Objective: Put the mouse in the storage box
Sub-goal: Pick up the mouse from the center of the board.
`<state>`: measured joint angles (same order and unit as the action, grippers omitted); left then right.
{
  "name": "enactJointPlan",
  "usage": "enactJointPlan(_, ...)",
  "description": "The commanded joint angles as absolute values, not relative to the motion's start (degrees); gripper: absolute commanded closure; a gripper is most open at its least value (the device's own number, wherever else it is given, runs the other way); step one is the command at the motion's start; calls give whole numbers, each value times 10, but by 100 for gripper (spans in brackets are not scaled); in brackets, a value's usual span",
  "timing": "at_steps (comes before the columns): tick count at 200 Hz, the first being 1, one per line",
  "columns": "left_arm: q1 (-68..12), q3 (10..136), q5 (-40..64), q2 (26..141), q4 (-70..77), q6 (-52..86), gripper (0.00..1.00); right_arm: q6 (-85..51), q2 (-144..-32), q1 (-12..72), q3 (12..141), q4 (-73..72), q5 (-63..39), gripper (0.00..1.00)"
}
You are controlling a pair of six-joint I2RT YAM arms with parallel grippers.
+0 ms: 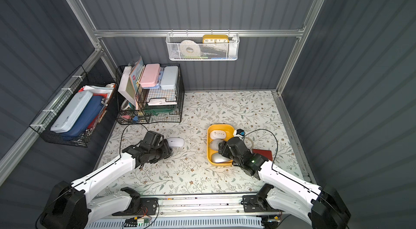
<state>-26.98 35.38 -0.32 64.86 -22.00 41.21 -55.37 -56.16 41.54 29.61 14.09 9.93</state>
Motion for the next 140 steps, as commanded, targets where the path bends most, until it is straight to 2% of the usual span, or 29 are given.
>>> enactJointPlan(1, -274, 393, 102, 633, -159, 263, 65, -537, -567, 417, 343, 132, 61, 29)
enactJointPlan(23, -297, 431, 135, 642, -159, 198, 67, -523, -584, 417, 375, 111, -5, 29)
enactJointPlan(55, -381, 492, 125, 676, -177, 87, 69, -521, -625, 418, 434, 88, -131, 29)
enactJointPlan(71, -389, 503, 142, 687, -169, 58, 73, -527, -642, 418, 453, 71, -187, 29)
enactJointPlan(140, -400, 474, 206, 660, -118, -10, 77, -529, -650, 420, 470, 56, -228, 30)
